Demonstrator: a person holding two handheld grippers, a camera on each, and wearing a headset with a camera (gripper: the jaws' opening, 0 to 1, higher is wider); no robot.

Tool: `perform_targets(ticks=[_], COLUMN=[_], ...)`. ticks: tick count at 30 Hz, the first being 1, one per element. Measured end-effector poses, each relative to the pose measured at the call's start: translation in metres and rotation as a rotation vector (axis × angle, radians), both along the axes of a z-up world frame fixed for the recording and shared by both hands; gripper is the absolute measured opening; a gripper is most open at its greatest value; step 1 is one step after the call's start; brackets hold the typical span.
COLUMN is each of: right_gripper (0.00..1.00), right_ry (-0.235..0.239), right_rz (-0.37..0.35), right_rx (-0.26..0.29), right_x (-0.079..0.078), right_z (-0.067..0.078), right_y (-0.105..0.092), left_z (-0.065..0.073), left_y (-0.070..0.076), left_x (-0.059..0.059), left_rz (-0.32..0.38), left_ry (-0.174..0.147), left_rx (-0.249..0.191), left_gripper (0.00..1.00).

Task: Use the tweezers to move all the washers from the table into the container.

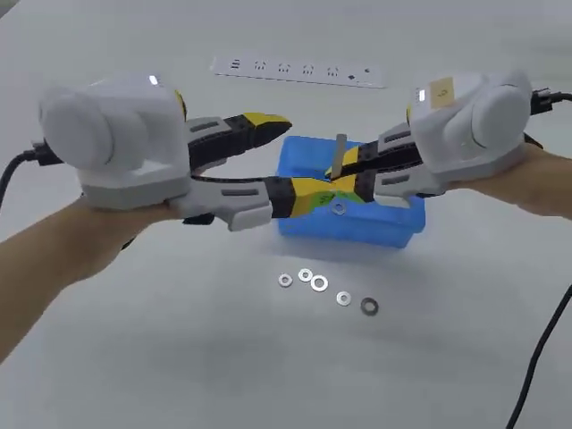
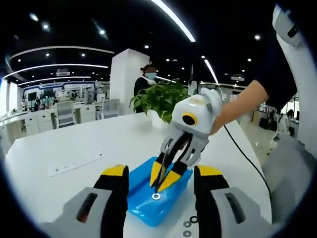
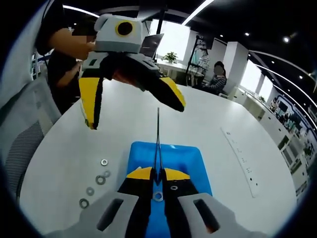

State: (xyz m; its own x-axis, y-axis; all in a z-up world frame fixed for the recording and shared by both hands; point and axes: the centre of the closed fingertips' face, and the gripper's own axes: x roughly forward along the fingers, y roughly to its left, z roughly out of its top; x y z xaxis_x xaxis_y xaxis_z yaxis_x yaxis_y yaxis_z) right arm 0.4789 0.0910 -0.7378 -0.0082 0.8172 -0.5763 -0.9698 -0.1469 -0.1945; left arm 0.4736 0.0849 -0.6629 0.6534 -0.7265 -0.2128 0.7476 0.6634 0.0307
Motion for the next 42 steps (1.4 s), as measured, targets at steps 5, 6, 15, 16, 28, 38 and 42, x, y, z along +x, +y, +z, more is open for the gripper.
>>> perform_targets(ticks=[5, 6, 15, 16, 28, 38, 42], right_gripper=[0.07, 0.07, 0.07, 0.07, 0.07, 0.11, 0.12], right_ry=[-0.005, -0.005, -0.007, -0.007, 0.006, 0.008, -0.012], right_rz=[0.011, 0.012, 0.029, 0.029, 0.024, 0.035, 0.019], right_rx=[-0.005, -0.004, -0.004, -0.002, 0.008, 0.02, 0.026], right_x=[-0.001, -0.002, -0.005, -0.005, -0.006, -0.012, -0.009], right_z=[0.0, 0.0, 0.003, 0.003, 0.007, 0.01, 0.013], right_y=[-0.001, -0.001, 0.002, 0.002, 0.002, 0.0, -0.002], left_z=[-0.001, -0.001, 0.001, 0.0, 0.012, 0.016, 0.019], left_y=[-0.01, -0.012, -0.021, -0.021, -0.019, -0.024, -0.026], left_x=[0.003, 0.002, -0.002, -0.002, -0.003, -0.007, -0.005], left_rz=[-0.065, -0.081, -0.187, -0.193, -0.205, -0.227, -0.222], left_ry=[-0.003, 0.0, -0.001, 0.0, -0.029, -0.075, -0.094], left_rx=[0.031, 0.033, 0.062, 0.066, 0.011, 0.058, 0.077], left_gripper=[0.46, 0.4, 0.24, 0.23, 0.07, 0.05, 0.04])
